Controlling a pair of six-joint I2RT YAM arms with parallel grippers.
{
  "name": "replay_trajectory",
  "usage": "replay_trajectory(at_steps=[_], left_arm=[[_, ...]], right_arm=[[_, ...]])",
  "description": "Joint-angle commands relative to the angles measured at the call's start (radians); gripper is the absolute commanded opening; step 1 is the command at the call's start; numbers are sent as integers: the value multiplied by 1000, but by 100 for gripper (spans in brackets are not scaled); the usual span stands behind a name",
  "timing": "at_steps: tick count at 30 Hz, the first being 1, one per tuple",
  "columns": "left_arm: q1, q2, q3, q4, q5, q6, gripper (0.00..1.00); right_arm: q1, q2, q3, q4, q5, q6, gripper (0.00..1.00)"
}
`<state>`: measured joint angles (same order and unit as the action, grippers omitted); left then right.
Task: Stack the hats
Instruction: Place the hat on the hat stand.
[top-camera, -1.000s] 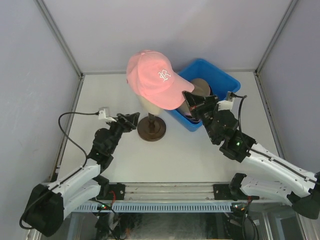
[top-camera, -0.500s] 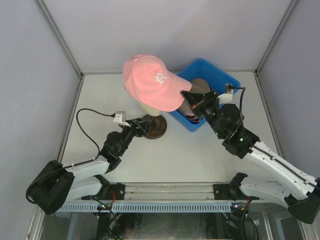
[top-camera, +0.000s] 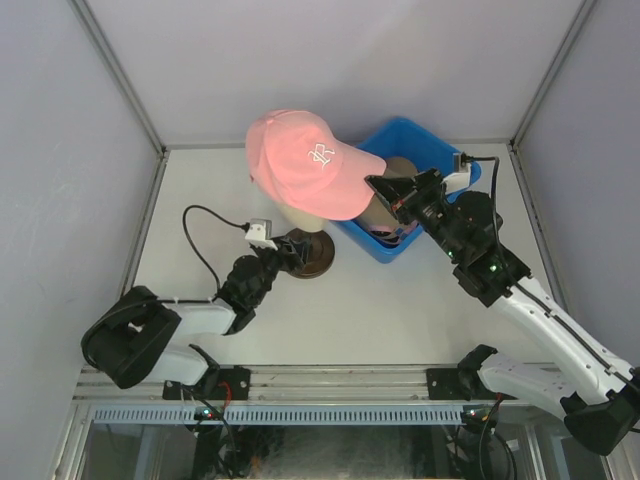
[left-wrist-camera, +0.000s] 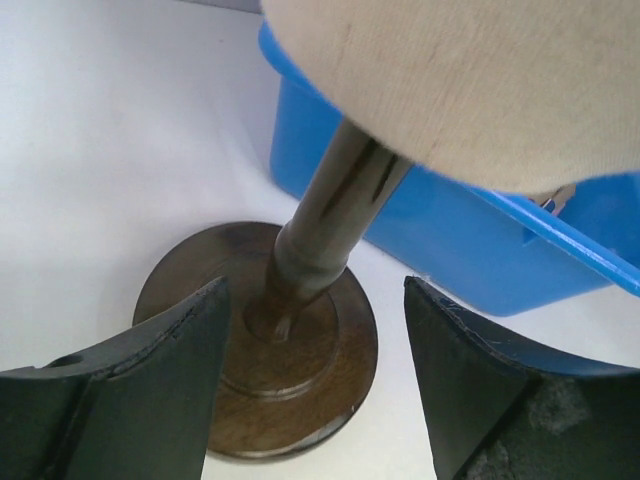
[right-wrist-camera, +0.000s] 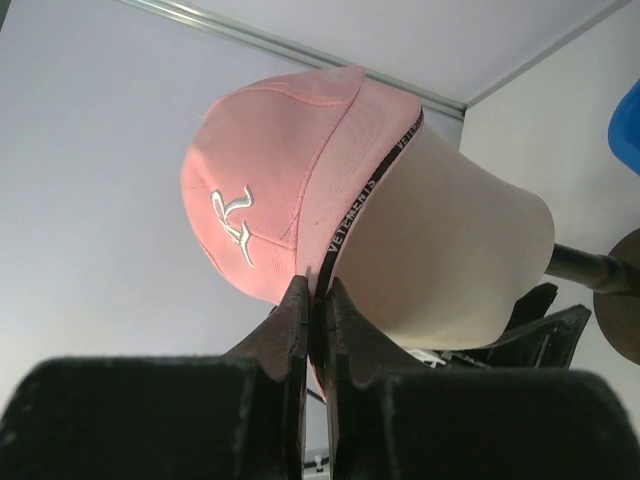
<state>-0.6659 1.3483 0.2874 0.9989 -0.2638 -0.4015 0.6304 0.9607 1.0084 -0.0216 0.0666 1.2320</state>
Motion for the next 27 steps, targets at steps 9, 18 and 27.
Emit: replay_trajectory(at_steps=[9, 18, 27], left_arm=[[-9, 238, 165, 306, 69, 73, 70], [-9, 301, 189, 383, 75, 73, 31], [-10, 244, 153, 388, -78, 86, 0]], right_arm=[[-83, 34, 36, 7, -208, 61, 0], [-109, 44, 36, 10, -229, 78, 0], [-94, 95, 65, 35, -213, 93, 0]])
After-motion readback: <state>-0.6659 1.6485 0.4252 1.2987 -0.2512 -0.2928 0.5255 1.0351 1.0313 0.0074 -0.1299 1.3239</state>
